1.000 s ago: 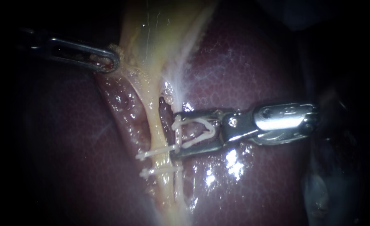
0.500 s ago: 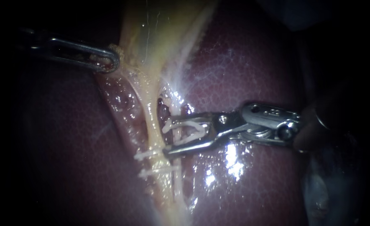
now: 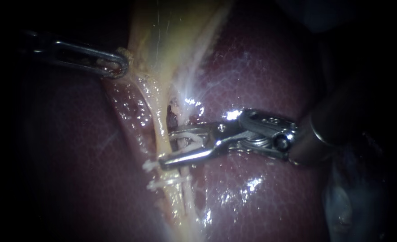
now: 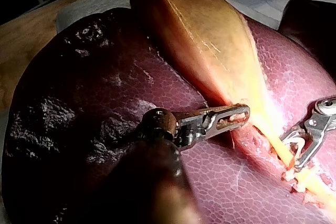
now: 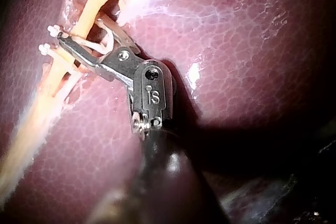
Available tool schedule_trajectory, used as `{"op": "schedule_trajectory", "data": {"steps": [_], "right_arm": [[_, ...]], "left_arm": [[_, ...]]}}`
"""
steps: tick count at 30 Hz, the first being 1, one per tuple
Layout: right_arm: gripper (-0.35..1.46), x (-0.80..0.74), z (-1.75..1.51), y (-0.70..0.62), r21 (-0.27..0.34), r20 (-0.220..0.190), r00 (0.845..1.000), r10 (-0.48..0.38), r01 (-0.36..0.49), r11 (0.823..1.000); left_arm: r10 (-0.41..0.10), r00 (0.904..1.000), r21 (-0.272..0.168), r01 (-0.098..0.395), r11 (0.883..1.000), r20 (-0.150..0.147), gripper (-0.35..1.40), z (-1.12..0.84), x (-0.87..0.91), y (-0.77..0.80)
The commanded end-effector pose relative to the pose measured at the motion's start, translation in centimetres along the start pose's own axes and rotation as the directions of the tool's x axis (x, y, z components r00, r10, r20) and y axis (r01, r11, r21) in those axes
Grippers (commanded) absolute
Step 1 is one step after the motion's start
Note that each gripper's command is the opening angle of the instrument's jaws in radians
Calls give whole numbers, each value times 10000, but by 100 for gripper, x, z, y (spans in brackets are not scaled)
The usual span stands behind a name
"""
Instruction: Clipping third clip left tube
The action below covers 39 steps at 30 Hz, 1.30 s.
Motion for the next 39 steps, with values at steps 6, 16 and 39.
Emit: {"op": "schedule_trajectory", "data": {"steps": [6, 16, 39], "right_arm": [[48, 16, 13, -7, 496, -530, 9981, 320, -294, 9983], [47, 60, 14, -39, 916, -1206, 9907, 626, -517, 9944], [-5, 79, 4, -53, 1145, -1290, 9867, 989, -843, 9898]], "left_arm": [[2, 10000, -3, -2, 10000, -2, -35, 0, 0, 0], [2, 10000, -3, -2, 10000, -1, -35, 1, 0, 1], [3, 10000, -1, -3, 10000, -3, -35, 0, 0, 1]]}}
